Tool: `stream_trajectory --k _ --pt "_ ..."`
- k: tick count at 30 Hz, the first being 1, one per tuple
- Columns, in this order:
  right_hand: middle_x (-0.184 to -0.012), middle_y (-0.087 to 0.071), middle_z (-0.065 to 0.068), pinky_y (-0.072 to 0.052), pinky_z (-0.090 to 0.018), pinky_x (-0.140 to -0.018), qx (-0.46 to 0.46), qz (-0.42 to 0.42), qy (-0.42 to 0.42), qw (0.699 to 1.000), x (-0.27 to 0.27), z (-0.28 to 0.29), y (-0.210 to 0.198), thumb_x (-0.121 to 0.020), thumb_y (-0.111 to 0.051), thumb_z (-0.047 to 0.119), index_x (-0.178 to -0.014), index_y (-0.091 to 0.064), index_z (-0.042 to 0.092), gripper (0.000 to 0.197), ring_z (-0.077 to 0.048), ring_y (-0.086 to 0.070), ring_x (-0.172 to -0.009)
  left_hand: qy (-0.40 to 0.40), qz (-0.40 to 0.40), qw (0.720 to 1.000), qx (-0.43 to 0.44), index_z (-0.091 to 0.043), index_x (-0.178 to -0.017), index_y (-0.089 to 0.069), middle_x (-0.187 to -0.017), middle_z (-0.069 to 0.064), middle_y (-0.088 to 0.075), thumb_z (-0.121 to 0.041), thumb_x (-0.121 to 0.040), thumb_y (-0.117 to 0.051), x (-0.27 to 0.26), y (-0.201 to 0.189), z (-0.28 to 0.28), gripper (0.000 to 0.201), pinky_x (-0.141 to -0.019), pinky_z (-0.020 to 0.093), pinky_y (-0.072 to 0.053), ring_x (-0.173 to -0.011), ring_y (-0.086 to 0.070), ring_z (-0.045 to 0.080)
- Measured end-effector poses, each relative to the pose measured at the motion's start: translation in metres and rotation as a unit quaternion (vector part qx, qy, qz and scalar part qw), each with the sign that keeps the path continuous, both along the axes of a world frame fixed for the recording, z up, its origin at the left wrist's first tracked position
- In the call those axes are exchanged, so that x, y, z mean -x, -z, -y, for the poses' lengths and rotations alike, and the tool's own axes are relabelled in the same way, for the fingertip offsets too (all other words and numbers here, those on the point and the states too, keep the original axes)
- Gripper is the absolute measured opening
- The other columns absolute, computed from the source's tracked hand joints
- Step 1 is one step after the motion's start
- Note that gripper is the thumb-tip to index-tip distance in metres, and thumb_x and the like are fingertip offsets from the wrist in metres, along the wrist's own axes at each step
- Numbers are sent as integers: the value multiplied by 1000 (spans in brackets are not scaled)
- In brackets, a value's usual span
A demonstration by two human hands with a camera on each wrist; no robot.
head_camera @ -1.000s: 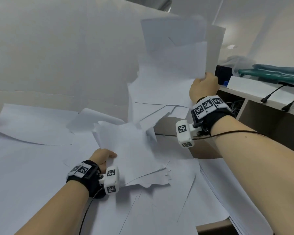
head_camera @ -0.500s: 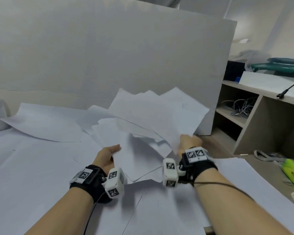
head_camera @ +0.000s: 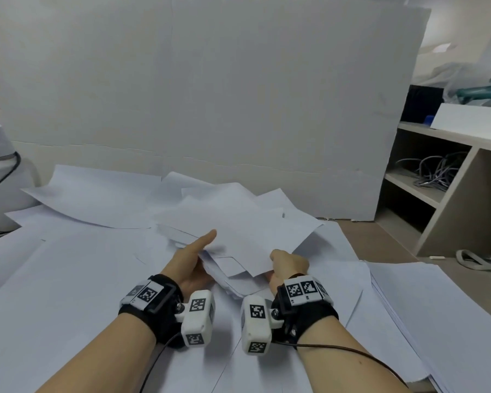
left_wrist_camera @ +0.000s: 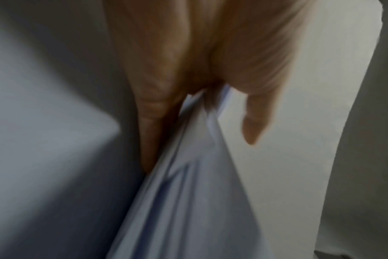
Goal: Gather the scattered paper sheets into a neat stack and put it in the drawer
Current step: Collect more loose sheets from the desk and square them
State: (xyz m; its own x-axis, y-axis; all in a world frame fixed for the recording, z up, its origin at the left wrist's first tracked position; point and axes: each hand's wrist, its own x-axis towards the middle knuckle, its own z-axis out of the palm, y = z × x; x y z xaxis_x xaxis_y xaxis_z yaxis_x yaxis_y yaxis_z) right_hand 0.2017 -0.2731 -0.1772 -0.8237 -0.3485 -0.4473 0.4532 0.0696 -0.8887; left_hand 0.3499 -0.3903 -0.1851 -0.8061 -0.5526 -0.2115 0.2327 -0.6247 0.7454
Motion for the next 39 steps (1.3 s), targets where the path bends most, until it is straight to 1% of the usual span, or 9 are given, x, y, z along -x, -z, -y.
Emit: stream_trajectory --k 3,5,10,15,19,24,31,36,39 --pt "-86 -66 -17 -59 -38 -67 42 35 -70 996 -1 -1 -3 -82 -56 -11 -98 -58 -8 16 -32 -65 -75 -87 81 993 -2 0 -123 -62 -106 20 -73 -13 -101 -56 10 -2 2 26 -63 42 -58 -83 -73 33" --pt "-96 -69 -24 -60 -50 -72 67 57 -114 990 2 -4 -6 -84 -57 -12 -101 -59 -8 17 -40 -69 -85 -135 121 983 4 6 -128 -55 -108 23 -70 5 -97 -52 11 4 10 31 -56 42 -58 -82 -69 36" --pt "-94 -62 -19 -54 -47 -75 108 81 -113 984 23 -12 -9 -94 -58 4 -100 -58 -1 8 -34 -62 -81 -117 146 982 36 7 -134 -50 -112 28 -69 10 -95 -53 -11 7 26 39 -57 44 -60 -89 -70 40" --pt "-95 -68 -26 -57 -55 -78 65 26 -47 996 56 -12 -2 -86 -54 -10 -112 -60 -10 27 -41 -67 -88 -71 117 989 52 2 -135 -55 -122 26 -68 -2 -95 -59 -45 0 41 40 -77 50 -62 -106 -70 41" --pt "-120 -63 -15 -50 -16 -69 18 -88 -19 996 71 -9 -11 -90 -60 1 -120 -58 -5 30 -26 -62 -98 -78 115 987 79 1 -130 -58 -113 24 -72 -1 -96 -57 -59 -10 54 34 -71 48 -62 -94 -74 38" --pt "-100 -70 -12 -57 -48 -83 46 -186 -30 981 99 -21 -28 -93 -57 1 -98 -66 9 13 -33 -68 -91 -86 155 979 103 1 -127 -60 -102 21 -75 7 -92 -59 -66 -11 63 35 -63 42 -63 -82 -76 34" --pt "-105 -69 -12 -61 -38 -67 51 -130 -129 982 133 -36 -54 -98 -54 1 -125 -57 1 27 -26 -67 -91 -79 130 980 126 -4 -98 -78 -107 17 -75 -3 -78 -70 -79 -16 64 22 -60 32 -61 -83 -77 28" --pt "-117 -67 -18 -59 -44 -82 -6 -128 -253 959 122 -22 -59 -99 -52 2 -130 -55 -2 32 -35 -66 -104 -58 128 976 164 -4 -109 -69 -100 14 -77 -8 -70 -81 -77 -23 63 41 -57 28 -59 -77 -77 23" --pt "-120 -67 -20 -51 -52 -95 -26 -154 -287 945 106 0 -61 -98 -54 3 -128 -57 1 30 -38 -64 -110 -48 136 975 168 -3 -110 -68 -101 14 -77 5 -87 -64 -70 -22 62 25 -59 29 -60 -77 -77 24"
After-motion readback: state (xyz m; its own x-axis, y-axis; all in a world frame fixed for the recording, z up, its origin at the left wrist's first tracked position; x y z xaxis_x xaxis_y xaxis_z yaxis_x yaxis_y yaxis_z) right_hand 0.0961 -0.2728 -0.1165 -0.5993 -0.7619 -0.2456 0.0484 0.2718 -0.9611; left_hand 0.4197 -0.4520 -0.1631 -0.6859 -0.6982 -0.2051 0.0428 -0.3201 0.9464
